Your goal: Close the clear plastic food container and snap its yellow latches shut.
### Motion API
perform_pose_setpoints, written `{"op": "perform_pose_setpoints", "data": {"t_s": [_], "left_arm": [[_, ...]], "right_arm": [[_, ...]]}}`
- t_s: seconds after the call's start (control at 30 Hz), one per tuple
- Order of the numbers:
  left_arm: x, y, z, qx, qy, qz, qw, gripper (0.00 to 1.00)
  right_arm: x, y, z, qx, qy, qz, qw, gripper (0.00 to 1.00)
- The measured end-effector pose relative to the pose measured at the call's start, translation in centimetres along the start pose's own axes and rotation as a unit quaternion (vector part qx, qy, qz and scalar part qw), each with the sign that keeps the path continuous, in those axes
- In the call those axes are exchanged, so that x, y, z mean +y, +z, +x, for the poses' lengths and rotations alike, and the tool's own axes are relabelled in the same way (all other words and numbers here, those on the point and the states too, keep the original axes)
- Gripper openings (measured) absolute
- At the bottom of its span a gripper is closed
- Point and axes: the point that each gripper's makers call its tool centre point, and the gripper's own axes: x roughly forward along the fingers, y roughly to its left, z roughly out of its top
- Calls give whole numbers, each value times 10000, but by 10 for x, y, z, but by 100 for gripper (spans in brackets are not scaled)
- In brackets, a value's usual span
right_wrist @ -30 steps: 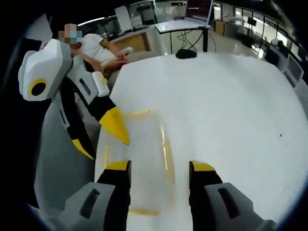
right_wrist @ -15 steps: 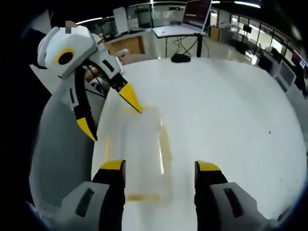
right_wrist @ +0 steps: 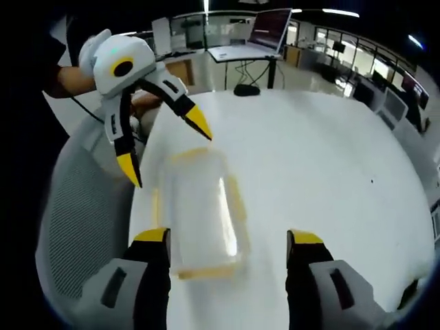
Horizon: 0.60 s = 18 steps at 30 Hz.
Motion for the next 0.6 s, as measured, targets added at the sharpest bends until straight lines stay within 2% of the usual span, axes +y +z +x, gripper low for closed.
{"op": "perform_pose_setpoints", "data": {"t_s": [0.33, 0.6], "left_arm": [[2, -3, -4, -113, 79, -234, 9996, 69], [5, -10, -8, -155, 218, -350, 9990, 71]], "right_arm": [[3, -9, -9, -324, -315, 400, 9982, 73], [13, -14, -13, -478, -517, 424, 9966, 73]]}}
